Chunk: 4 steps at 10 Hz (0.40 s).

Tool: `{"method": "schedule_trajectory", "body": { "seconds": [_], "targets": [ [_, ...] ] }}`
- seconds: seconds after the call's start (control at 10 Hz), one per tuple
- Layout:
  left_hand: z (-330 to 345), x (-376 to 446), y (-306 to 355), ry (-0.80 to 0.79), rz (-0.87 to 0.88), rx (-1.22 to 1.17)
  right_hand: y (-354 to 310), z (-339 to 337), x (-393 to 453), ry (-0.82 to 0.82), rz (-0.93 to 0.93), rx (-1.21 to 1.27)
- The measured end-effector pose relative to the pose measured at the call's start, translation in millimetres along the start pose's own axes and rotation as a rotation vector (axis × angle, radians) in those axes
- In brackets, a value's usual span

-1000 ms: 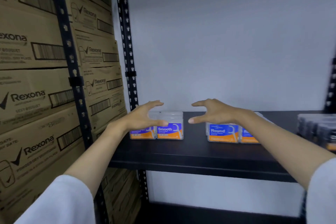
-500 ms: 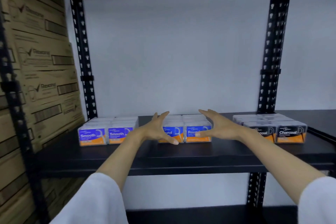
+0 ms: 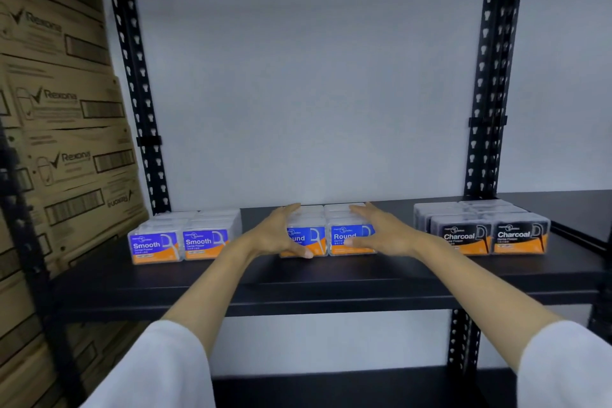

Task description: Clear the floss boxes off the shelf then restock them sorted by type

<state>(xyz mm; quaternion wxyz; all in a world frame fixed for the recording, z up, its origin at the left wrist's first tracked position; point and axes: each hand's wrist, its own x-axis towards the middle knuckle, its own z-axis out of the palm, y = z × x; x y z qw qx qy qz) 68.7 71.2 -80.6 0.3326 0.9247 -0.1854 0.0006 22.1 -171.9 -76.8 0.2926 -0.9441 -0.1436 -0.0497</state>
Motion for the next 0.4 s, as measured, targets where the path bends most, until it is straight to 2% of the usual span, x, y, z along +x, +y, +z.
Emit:
{"method": "schedule_trajectory", "body": {
  "seconds": [0.1, 0.3, 0.4],
  "targets": [
    [0.5, -6.9, 3.6, 0.002, 0.006, -0.031, 0.1, 1.0, -1.4, 0.007, 0.006, 0.009],
    [1.8, -36.3, 22.3, 0.147, 0.057, -0.069, -9.5, -0.2, -19.6, 0.127, -0.001, 0.019],
    [15.4, -62.6, 29.5, 0.439, 0.136, -0.097, -15.3, 6.1, -44.5, 0.363, -0.086, 0.017]
  ]
}}
